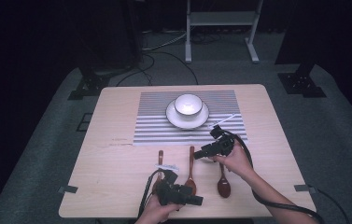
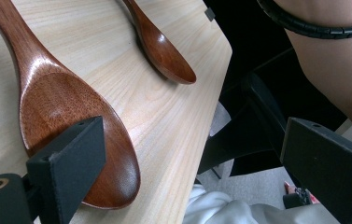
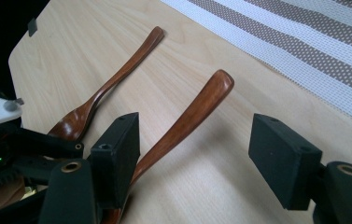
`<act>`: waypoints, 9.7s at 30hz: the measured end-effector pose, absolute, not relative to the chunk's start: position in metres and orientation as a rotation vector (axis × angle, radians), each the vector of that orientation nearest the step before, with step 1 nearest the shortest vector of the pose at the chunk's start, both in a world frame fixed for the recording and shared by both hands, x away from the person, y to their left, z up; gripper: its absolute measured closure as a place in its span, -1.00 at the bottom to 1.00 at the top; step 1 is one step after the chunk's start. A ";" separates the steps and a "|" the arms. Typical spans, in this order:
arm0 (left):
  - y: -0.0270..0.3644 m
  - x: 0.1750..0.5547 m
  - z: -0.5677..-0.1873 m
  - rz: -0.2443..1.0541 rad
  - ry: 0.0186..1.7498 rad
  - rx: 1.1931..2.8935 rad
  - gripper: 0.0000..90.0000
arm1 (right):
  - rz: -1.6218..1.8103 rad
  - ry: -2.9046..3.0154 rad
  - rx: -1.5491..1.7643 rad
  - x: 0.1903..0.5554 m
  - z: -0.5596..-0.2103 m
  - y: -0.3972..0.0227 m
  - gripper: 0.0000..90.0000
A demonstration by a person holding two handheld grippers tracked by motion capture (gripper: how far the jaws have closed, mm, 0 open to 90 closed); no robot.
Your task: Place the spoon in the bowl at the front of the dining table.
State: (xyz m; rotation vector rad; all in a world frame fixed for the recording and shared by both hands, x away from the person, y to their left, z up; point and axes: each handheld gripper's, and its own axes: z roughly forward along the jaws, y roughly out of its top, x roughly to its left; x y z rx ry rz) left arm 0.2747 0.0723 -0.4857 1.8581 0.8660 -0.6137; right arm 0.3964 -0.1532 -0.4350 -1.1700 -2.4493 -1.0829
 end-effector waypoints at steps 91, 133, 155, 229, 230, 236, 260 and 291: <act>0.092 0.278 -0.467 -0.532 0.858 1.773 -0.88 | -1.537 -1.948 -1.300 0.444 -0.393 -0.223 0.87; 0.097 0.279 -0.467 -0.519 0.864 1.771 -0.88 | -1.714 -1.898 -1.576 0.499 -0.336 -0.234 0.86; 0.099 0.277 -0.467 -0.518 0.862 1.774 -0.88 | -1.755 -1.787 -1.792 0.527 -0.343 -0.238 0.86; 0.108 0.280 -0.465 -0.457 0.894 1.763 -0.88 | -1.636 -1.812 -1.778 0.497 -0.402 -0.274 0.50; 0.109 0.280 -0.465 -0.454 0.896 1.761 -0.88 | -1.632 -1.818 -1.770 0.496 -0.402 -0.273 0.47; 0.111 0.283 -0.466 -0.447 0.902 1.762 -0.88 | -1.613 -1.848 -1.721 0.489 -0.403 -0.273 0.39; 0.114 0.283 -0.465 -0.430 0.905 1.766 -0.88 | -1.533 -1.936 -1.596 0.464 -0.413 -0.265 -0.04; 0.114 0.283 -0.466 -0.420 0.909 1.774 -0.88 | -1.449 -1.967 -1.485 0.437 -0.429 -0.256 -0.13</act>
